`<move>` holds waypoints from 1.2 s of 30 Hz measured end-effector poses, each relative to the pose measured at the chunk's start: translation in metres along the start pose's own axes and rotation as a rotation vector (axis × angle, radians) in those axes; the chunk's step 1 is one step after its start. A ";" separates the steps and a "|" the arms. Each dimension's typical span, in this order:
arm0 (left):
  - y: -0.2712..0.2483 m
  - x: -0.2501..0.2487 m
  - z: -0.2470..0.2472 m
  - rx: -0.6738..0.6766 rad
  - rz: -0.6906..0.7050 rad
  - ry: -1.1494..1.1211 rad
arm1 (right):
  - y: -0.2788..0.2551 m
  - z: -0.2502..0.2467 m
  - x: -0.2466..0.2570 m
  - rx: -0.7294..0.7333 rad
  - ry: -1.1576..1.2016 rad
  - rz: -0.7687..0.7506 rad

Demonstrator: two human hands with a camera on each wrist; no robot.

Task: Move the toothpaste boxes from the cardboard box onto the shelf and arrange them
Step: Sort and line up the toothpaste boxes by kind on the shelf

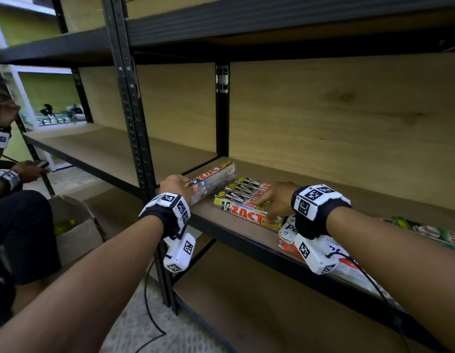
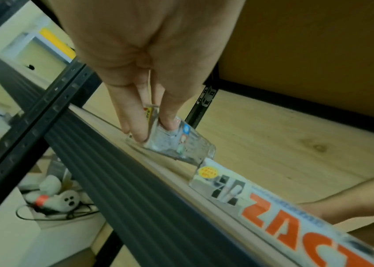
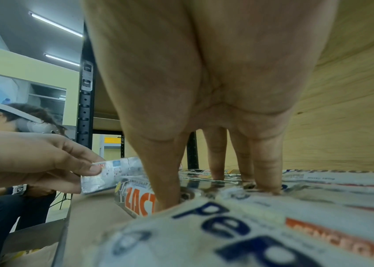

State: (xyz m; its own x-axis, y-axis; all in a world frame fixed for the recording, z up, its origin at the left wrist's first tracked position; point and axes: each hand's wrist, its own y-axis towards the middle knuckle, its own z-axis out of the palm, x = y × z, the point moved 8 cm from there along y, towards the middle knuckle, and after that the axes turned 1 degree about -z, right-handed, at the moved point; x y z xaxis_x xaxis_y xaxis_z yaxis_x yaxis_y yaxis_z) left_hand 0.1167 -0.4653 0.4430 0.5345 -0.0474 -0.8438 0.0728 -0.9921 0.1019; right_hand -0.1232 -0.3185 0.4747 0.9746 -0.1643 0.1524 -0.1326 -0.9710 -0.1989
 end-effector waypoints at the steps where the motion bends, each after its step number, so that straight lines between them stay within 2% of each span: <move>1: -0.004 0.001 0.001 0.006 -0.026 -0.095 | -0.001 -0.001 0.001 0.003 0.011 -0.003; 4: -0.021 -0.014 0.001 0.065 -0.042 -0.430 | -0.006 -0.009 0.002 0.000 0.043 0.001; 7: -0.039 -0.040 -0.006 0.173 0.004 -0.673 | -0.008 -0.026 -0.006 -0.097 0.144 0.035; 9: -0.050 -0.057 -0.012 0.220 0.037 -0.739 | -0.012 -0.040 -0.013 -0.197 0.436 0.056; 11: -0.059 -0.071 -0.017 0.239 0.077 -0.763 | -0.018 -0.047 -0.016 -0.260 0.903 0.050; 13: -0.070 -0.083 -0.019 0.261 0.124 -0.782 | -0.029 -0.064 -0.012 -0.320 1.131 -0.022; 17: -0.094 -0.099 -0.014 0.326 0.195 -0.768 | -0.046 -0.099 0.002 -0.414 1.188 -0.147; 22: -0.120 -0.117 -0.007 0.324 0.372 -0.684 | -0.055 -0.115 0.006 -0.488 1.319 -0.153; 25: -0.133 -0.123 -0.008 0.300 0.495 -0.554 | -0.057 -0.116 0.005 -0.484 1.395 -0.159; 31: -0.158 -0.142 -0.017 0.430 0.745 -0.296 | -0.066 -0.111 -0.001 -0.394 1.451 -0.243; 33: -0.160 -0.151 -0.025 0.401 0.823 -0.195 | -0.070 -0.106 0.002 -0.330 1.473 -0.260; 36: -0.154 -0.165 -0.042 0.241 0.922 -0.105 | -0.073 -0.100 0.006 -0.302 1.521 -0.242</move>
State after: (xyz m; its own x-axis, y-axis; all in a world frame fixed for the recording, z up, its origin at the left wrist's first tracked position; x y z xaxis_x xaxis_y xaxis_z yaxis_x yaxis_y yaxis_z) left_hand 0.0526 -0.2998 0.5884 0.2165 -0.8199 -0.5300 -0.5200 -0.5563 0.6482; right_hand -0.1254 -0.2656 0.5866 -0.0869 0.1614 0.9830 -0.2175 -0.9661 0.1394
